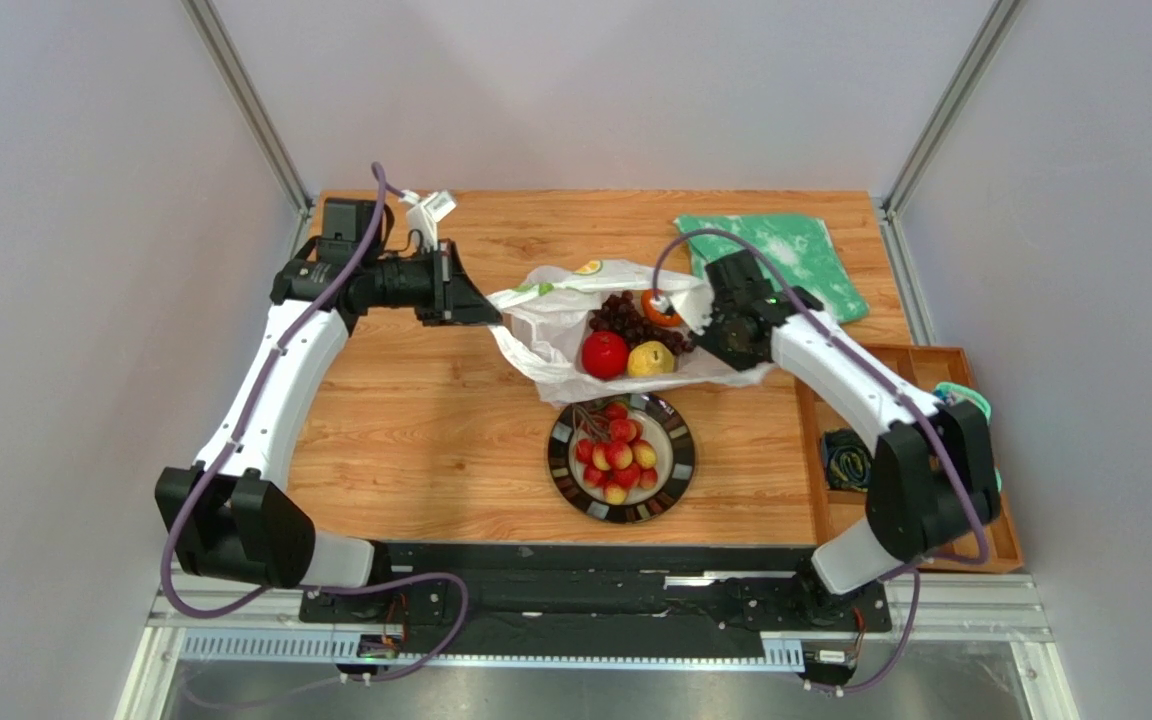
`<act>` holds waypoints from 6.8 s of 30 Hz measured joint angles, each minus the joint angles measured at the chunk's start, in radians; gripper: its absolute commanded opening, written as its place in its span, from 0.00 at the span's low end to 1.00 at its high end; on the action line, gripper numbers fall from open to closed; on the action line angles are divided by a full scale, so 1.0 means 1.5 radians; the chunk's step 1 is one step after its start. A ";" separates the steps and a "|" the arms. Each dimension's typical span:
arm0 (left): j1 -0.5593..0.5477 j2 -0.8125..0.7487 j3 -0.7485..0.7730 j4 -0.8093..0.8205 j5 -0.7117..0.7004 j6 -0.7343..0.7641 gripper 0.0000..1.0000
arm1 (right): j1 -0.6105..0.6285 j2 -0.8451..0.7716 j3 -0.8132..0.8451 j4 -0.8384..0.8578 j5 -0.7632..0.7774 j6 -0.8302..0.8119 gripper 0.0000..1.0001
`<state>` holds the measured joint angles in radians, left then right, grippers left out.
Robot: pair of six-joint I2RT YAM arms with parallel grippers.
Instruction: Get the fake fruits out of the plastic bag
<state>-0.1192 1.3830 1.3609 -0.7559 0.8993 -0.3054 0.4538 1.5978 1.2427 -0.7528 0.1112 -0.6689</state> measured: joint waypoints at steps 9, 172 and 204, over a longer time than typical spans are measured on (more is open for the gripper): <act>-0.154 -0.002 -0.014 -0.028 -0.045 0.075 0.00 | -0.006 -0.040 0.070 -0.028 -0.032 0.010 0.46; -0.133 0.087 0.048 -0.116 -0.129 0.205 0.00 | 0.068 0.242 0.531 -0.317 -0.350 -0.005 0.36; -0.159 0.267 0.244 -0.119 -0.039 0.180 0.00 | -0.089 -0.065 0.064 -0.134 -0.212 0.105 0.65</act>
<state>-0.3573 1.7828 1.7267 -0.9337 0.8406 -0.0357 0.3210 1.5005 1.3384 -0.9531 -0.2066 -0.5110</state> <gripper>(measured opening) 0.007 0.631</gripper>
